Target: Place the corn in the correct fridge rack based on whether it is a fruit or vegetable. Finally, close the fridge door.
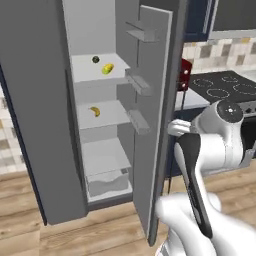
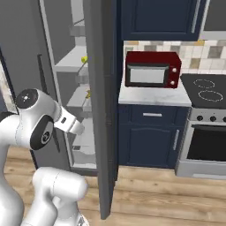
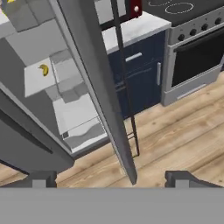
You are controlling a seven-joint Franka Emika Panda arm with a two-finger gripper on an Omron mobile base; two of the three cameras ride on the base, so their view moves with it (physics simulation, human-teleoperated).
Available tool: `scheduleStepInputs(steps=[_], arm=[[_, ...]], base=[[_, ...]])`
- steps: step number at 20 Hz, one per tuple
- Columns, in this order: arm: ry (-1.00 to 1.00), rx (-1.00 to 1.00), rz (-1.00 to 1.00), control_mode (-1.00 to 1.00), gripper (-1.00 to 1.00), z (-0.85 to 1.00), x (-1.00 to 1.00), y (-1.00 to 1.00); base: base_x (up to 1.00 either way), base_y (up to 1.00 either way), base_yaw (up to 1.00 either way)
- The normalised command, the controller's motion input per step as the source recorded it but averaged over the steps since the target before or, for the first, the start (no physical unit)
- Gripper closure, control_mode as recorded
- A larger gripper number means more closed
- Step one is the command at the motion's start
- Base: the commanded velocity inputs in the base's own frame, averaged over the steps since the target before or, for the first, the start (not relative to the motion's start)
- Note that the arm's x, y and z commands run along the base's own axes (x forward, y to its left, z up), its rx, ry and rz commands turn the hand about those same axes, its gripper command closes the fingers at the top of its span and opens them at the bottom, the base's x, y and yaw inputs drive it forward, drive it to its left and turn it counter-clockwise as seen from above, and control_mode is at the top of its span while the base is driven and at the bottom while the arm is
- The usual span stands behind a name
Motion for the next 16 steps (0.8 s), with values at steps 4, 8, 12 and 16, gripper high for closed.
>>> scheduleStepInputs(steps=[4,8,12,16], arm=[[0.0,0.0,0.0,1.0,-1.0,0.0,0.0,0.0],[0.0,0.0,0.0,1.0,-1.0,0.0,0.0,0.0],[0.0,0.0,0.0,1.0,-1.0,0.0,0.0,0.0],[0.0,0.0,0.0,1.0,-1.0,0.0,0.0,0.0]], base=[[-0.17,-1.0,0.09],[0.6,-0.89,0.3],[0.8,-0.74,0.47],[0.58,-0.77,0.5]])
